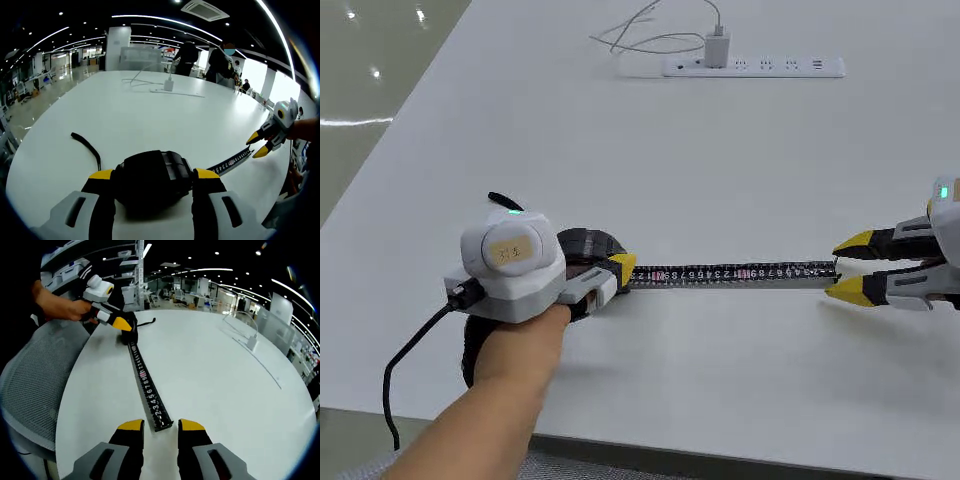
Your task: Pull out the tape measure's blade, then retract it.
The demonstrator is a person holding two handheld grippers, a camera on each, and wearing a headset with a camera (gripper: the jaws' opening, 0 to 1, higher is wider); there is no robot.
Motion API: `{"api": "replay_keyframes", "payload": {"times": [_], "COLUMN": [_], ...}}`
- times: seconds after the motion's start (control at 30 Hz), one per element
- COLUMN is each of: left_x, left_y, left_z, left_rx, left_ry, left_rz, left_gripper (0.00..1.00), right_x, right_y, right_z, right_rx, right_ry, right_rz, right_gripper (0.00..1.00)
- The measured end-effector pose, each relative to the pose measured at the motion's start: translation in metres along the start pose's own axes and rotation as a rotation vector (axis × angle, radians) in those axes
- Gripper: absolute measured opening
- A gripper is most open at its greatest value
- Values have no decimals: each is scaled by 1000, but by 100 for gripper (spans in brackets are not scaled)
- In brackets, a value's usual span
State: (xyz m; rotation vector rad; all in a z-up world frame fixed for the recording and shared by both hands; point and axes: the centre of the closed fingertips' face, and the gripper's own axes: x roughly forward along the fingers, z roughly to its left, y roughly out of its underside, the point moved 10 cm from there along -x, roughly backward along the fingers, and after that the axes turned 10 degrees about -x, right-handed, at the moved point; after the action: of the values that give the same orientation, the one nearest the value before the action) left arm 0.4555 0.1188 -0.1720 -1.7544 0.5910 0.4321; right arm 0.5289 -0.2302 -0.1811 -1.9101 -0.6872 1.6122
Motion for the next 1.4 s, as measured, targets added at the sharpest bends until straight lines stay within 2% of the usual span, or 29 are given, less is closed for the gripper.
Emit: {"api": "replay_keyframes", "payload": {"times": [0.07,0.17,0.23,0.3,0.5,0.57,1.4], "left_x": [0,0,0,-1,0,0,0], "left_y": [0,0,0,0,0,0,0], "left_z": [0,0,0,0,0,1,1], "left_rx": [1,0,0,0,2,4,21], "left_ry": [0,0,0,0,0,1,-5], "left_rz": [-1,0,0,1,0,1,-7], "left_gripper": [57,57,57,57,57,57,54], "right_x": [1,4,5,6,6,6,6], "right_y": [1,1,1,1,5,5,4], "right_z": [-4,-7,-6,-5,-5,-6,-4], "right_rx": [-15,-26,-50,-61,-84,-72,-71], "right_ry": [-24,-59,-71,-87,-86,-86,-80], "right_rz": [-7,10,27,21,5,-4,-7], "right_gripper": [19,15,14,12,10,10,9]}}
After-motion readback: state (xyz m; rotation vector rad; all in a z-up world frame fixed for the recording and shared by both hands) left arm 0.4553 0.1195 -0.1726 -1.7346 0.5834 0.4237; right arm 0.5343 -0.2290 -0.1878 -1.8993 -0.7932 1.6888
